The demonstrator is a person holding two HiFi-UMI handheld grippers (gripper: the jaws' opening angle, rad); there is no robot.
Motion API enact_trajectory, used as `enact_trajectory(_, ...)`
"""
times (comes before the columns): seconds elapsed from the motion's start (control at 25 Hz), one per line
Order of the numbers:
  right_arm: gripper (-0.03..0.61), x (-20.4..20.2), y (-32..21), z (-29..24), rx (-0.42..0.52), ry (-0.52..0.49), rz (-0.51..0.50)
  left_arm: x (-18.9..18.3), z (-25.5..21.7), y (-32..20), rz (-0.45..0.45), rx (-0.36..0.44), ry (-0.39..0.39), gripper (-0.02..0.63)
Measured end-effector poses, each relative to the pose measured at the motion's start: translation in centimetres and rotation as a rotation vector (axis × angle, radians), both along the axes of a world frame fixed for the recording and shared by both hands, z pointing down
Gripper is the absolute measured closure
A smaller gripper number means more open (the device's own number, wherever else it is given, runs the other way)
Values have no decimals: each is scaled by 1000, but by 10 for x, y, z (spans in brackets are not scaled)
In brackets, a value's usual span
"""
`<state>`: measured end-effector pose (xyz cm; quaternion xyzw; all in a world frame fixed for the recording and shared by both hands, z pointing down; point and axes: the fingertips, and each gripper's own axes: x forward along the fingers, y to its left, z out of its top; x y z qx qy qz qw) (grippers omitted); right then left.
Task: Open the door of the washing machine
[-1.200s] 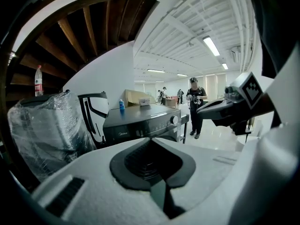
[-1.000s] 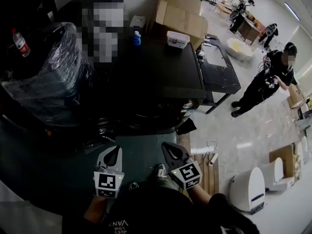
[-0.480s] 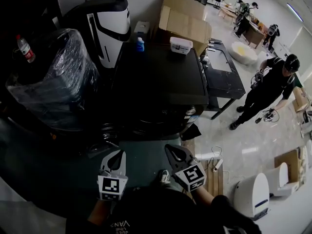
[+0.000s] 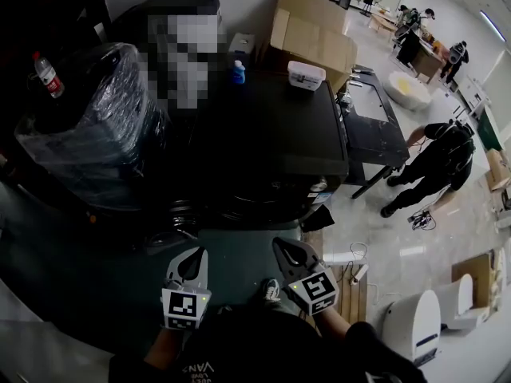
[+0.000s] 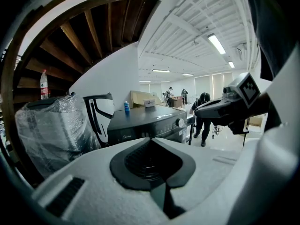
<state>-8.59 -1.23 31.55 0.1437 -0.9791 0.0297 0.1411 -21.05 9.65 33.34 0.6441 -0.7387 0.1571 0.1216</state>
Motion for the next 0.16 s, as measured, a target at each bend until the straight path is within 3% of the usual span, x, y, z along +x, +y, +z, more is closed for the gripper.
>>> enact_trajectory(0.16, 574, -1, -2, 0, -4, -2, 2, 0, 0, -1, -1, 1, 4, 597)
